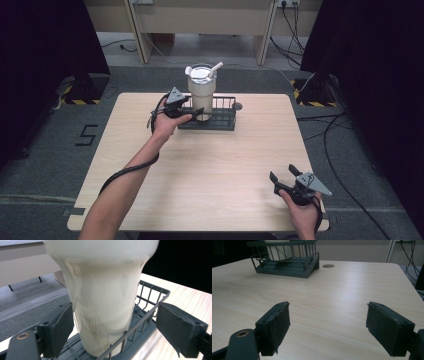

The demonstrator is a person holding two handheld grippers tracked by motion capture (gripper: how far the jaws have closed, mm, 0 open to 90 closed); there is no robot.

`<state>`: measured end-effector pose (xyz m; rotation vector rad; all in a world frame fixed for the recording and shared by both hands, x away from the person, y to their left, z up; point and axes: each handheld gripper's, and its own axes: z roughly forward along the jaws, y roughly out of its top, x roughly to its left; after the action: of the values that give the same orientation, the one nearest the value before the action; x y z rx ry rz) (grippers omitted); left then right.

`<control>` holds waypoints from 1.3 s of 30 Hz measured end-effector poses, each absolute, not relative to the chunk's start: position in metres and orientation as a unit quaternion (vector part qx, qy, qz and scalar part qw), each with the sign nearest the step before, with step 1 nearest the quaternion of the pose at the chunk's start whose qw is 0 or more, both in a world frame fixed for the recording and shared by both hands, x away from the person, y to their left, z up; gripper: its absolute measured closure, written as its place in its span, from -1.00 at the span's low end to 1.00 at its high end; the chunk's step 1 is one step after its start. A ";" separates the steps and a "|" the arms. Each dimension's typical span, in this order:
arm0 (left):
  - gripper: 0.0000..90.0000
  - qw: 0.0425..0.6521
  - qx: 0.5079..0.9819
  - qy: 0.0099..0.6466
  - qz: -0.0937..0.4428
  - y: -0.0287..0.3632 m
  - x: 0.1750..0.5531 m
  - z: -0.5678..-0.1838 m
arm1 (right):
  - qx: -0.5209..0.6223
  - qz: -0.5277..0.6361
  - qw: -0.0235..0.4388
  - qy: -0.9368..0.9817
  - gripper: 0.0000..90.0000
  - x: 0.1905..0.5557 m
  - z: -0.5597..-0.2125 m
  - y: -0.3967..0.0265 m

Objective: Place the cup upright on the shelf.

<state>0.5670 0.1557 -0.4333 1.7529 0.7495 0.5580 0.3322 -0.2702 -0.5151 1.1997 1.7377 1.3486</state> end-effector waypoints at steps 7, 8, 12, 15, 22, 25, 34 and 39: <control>-0.68 0.545 0.741 0.312 0.237 0.165 0.556 -0.432 | 0.455 0.511 0.313 0.659 -0.56 0.332 -0.515 -0.270; -0.68 0.545 0.741 0.312 0.238 0.166 0.555 -0.432 | 0.455 0.511 0.312 0.659 -0.56 0.332 -0.515 -0.270; -0.68 0.548 0.738 0.311 0.239 0.172 0.547 -0.431 | 0.455 0.510 0.312 0.660 -0.56 0.332 -0.515 -0.270; -0.68 0.549 0.738 0.310 0.240 0.176 0.541 -0.432 | 0.453 0.509 0.316 0.660 -0.56 0.332 -0.515 -0.270; -0.68 0.550 0.736 0.312 0.242 0.187 0.527 -0.436 | 0.454 0.509 0.315 0.660 -0.56 0.332 -0.515 -0.269; -0.68 0.551 0.734 0.314 0.243 0.193 0.521 -0.437 | 0.454 0.509 0.315 0.660 -0.56 0.332 -0.515 -0.269; -0.68 0.549 0.733 0.318 0.246 0.208 0.505 -0.444 | 0.454 0.509 0.317 0.660 -0.56 0.332 -0.515 -0.270; -0.68 0.551 0.731 0.317 0.248 0.215 0.493 -0.447 | 0.455 0.509 0.316 0.659 -0.56 0.332 -0.515 -0.269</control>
<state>0.4934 0.2150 -0.4472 1.7300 0.7506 0.5872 0.3321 -0.2689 -0.5151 1.1973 1.7370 1.3402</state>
